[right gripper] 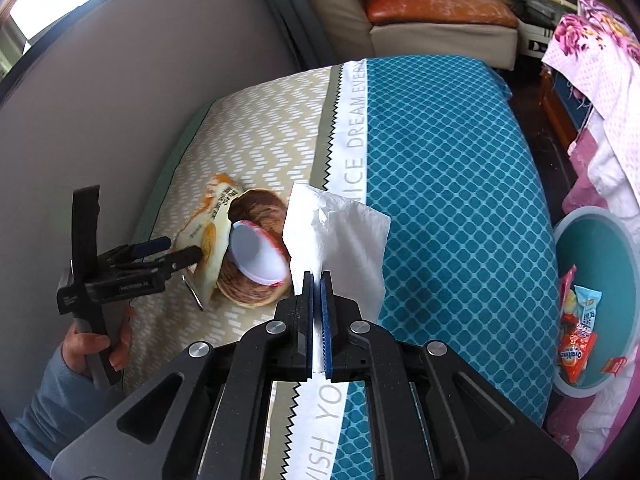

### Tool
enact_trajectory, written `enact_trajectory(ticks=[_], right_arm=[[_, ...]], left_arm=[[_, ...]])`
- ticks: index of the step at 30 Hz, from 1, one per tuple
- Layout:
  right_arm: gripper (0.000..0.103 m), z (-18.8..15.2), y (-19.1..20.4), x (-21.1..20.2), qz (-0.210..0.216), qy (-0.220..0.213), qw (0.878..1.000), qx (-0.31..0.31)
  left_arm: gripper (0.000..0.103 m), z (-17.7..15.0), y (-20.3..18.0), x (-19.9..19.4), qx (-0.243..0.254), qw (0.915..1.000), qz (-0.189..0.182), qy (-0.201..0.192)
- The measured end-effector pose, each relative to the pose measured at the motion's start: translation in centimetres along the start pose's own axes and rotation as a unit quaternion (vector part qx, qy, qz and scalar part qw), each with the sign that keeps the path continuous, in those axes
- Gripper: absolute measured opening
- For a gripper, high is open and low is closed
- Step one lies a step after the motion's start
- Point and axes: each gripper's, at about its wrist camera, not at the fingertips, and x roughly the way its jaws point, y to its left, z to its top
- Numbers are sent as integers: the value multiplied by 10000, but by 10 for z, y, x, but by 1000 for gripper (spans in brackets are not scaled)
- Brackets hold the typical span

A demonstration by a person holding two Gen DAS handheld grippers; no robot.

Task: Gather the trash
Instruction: 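Grasp the white tissue with the right gripper while the left gripper grasps the orange cake wrapper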

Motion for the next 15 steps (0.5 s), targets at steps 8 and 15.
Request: enact_trajectory(ticks=[8,15], right_arm=[[3,2,-4,4,75,-15,9999,88],[3,0,-11,-1,96,-132,9997,159]], left_arm=[[34,-5,-17,-13,56,9995,170,-263],[32,-15,-16,-39,-317,9974,362,-537]])
